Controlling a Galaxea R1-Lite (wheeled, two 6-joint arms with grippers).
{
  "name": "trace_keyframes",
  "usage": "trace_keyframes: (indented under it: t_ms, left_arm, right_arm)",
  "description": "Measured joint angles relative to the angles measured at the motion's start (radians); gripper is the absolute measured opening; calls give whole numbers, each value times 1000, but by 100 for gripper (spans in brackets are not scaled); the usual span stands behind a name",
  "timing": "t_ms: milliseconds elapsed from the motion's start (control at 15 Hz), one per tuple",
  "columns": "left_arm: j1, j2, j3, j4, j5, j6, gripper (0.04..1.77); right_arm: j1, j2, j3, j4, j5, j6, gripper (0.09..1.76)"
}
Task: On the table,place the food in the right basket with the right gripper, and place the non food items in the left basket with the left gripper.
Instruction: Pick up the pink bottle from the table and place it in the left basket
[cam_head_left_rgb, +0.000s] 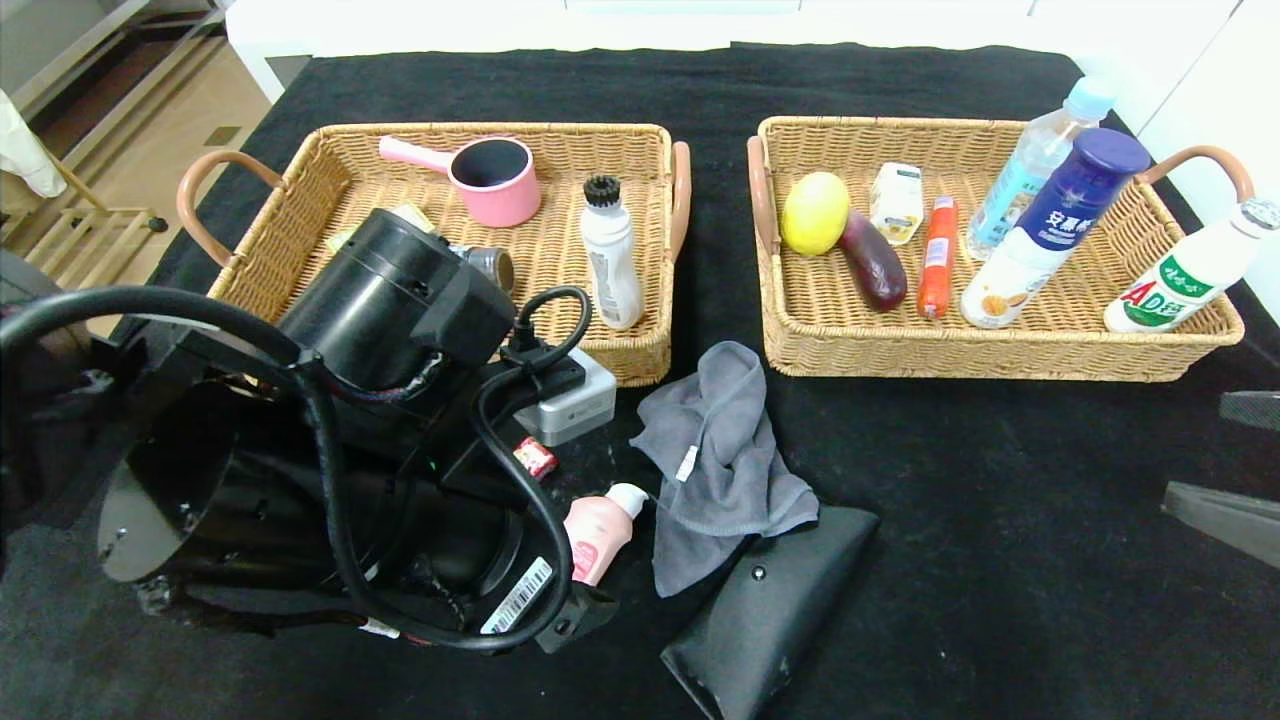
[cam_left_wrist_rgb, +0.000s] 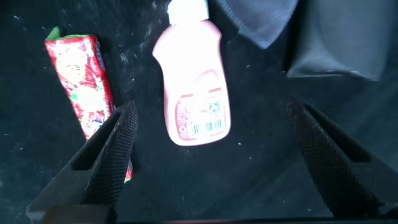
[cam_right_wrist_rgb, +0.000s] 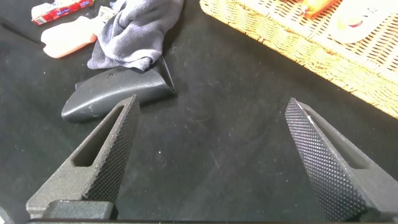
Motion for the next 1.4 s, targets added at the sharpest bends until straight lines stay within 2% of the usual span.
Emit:
trace_keyframes:
  t_ms: [200,533,800,1067,1267,1400]
  left_arm:
    - [-1,37,4,0,42,-2,172]
    - [-4,88,-1,-1,56,-16,172]
    - [-29,108,0,-5,112,-19,172]
    - [-35,126,-3,-6,126,-20,172]
    - [-37,139,-4,-12,173,-20,172]
    - [-40,144,-4,-12,180,-21,172]
  right_arm:
    - [0,0,0,0,0,0,171]
    - [-1,0,0,0,0,0,171]
    - [-1,0,0,0,0,0,171]
    - [-1,0,0,0,0,0,171]
    - [-1,0,0,0,0,0,171]
    - [-1,0,0,0,0,0,171]
